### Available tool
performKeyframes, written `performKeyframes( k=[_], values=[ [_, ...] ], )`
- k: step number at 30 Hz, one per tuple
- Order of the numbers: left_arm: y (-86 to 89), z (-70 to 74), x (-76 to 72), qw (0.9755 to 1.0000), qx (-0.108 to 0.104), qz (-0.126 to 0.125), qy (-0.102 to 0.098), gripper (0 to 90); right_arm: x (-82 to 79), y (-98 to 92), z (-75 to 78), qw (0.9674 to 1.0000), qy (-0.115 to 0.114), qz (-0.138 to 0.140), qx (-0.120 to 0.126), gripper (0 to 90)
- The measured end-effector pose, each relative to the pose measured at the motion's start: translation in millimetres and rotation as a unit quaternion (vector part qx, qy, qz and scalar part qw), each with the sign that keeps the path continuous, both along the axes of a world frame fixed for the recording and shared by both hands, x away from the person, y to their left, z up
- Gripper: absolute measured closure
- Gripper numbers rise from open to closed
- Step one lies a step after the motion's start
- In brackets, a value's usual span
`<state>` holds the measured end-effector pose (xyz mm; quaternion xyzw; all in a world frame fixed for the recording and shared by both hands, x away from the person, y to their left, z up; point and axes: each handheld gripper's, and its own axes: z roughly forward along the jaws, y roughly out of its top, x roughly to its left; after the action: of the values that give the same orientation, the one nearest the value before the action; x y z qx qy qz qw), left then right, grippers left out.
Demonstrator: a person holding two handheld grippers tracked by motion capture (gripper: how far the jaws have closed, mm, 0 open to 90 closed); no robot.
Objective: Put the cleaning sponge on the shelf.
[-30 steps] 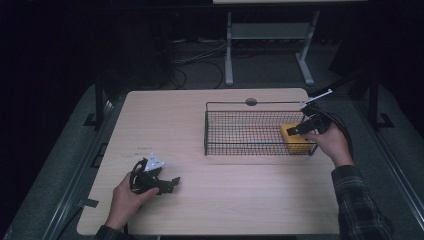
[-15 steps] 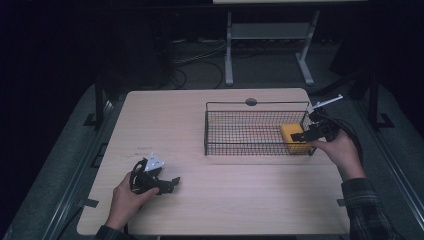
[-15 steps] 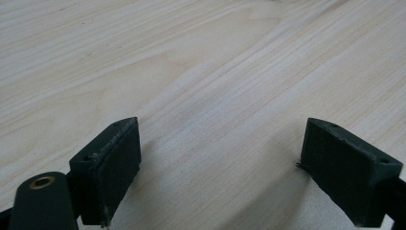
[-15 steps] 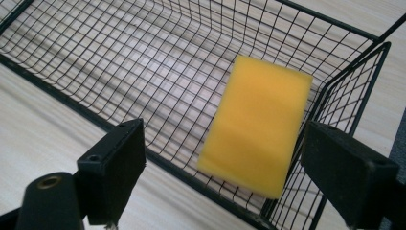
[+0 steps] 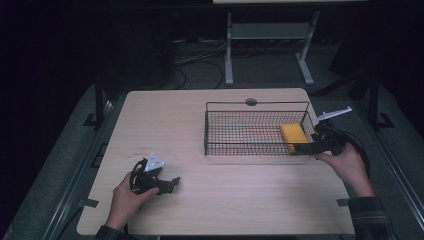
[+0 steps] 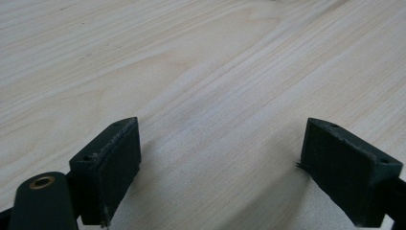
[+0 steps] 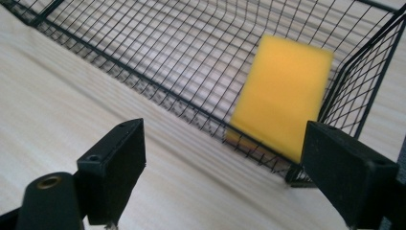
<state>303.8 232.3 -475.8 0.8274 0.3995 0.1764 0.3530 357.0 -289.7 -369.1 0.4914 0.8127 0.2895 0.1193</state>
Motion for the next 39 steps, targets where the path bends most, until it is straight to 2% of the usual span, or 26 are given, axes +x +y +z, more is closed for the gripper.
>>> performKeyframes(
  k=[5,12,18,21,30,31,34,35,39],
  values=[
    [-0.1,-0.1,-0.1,1.0,-0.001,0.001,0.001,12.8,-17.6,4.3,-3.4,0.9999,-0.009,0.009,0.002,15.1],
    [-0.3,-0.3,-0.1,1.0,-0.003,0.002,-0.001,12.8,-34.1,6.4,-11.8,0.9999,-0.01,0.011,-0.001,15.1],
    [-0.1,-0.2,-0.1,1.0,-0.001,0.001,0.0,12.8,-48.6,7.0,-28.9,0.9998,-0.012,0.017,-0.001,14.5],
    [-0.2,-0.3,-0.1,1.0,-0.002,0.001,-0.001,12.8,-56.2,7.9,-42.1,0.9998,-0.007,0.017,-0.002,14.1],
    [-0.1,-0.2,-0.1,1.0,-0.001,0.0,-0.001,12.8,-68.8,8.5,-63.1,0.9996,-0.024,0.015,0.001,11.7],
    [0.0,-0.2,-0.1,1.0,0.0,0.0,0.0,12.8,-72.2,8.8,-69.2,0.9995,-0.027,0.013,0.001,10.1],
    [-0.1,-0.2,0.0,1.0,-0.001,0.0,-0.001,12.8,-75.5,8.9,-75.7,0.9996,-0.027,0.011,-0.003,8.7],
    [-0.1,-0.2,-0.1,1.0,-0.001,0.0,-0.001,12.8,-78.1,8.4,-82.3,0.9995,-0.027,0.01,-0.009,8.5],
    [-0.1,-0.2,0.0,1.0,-0.001,0.0,-0.001,12.8,-82.2,7.5,-90.2,0.9997,-0.023,0.008,-0.009,7.9]
  ],
)
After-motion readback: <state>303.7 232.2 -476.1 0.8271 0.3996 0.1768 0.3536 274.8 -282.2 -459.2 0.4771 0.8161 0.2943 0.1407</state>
